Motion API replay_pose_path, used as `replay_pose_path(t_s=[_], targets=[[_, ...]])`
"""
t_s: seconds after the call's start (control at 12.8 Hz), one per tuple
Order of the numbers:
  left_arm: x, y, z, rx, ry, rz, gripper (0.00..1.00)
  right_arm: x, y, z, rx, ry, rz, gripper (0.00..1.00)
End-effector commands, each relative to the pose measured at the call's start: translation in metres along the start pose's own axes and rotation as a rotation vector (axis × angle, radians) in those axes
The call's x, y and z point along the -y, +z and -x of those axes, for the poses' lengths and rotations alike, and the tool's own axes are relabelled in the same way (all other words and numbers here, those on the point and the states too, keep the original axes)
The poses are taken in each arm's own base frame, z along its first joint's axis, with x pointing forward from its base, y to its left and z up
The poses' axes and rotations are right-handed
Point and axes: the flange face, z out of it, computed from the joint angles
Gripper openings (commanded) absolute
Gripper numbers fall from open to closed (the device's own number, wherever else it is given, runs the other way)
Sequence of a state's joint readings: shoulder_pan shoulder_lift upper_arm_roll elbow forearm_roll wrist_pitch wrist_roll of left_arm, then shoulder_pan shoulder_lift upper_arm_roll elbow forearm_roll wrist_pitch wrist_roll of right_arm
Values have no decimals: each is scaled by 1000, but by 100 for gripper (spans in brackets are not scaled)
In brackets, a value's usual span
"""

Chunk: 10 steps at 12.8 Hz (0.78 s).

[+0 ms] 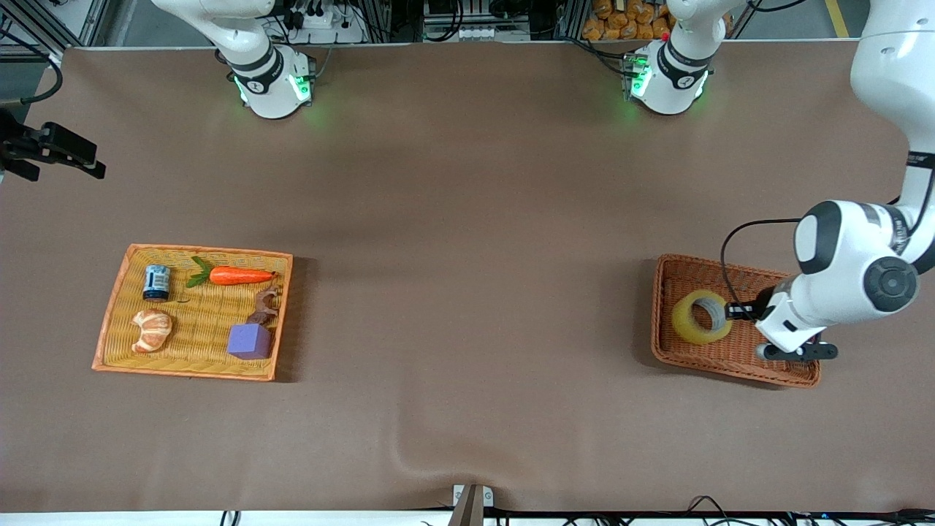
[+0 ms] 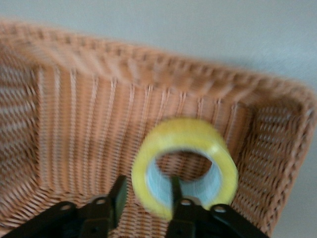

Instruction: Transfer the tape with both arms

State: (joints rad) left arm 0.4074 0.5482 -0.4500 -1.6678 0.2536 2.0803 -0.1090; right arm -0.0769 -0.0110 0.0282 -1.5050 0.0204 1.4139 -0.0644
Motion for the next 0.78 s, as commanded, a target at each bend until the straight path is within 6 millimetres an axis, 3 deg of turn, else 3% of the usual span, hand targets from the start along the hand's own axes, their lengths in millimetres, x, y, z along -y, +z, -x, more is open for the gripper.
replay_pose_path(t_s=[0.0,0.16,0.23,0.39,0.47,0.7], targets=[[5,-76,0,-44,35,-24,100,6,-3,6,-12,-14,-24,100],[-3,-146,-1,-20,28,-1,100,5,0,5,-7,-15,-27,100],[-12,-167,6,13,18,-2,100,6,0,6,-5,-16,-27,100],[-28,-254,41,-93,-69,-72,100,6,1,4,-10,-17,-27,100],[-36,-282,56,-132,-104,-84,100,4,2,4,-8,-16,-27,100],[-47,-317,85,-146,-121,-57,100,-2,6,4,1,-11,-26,100]])
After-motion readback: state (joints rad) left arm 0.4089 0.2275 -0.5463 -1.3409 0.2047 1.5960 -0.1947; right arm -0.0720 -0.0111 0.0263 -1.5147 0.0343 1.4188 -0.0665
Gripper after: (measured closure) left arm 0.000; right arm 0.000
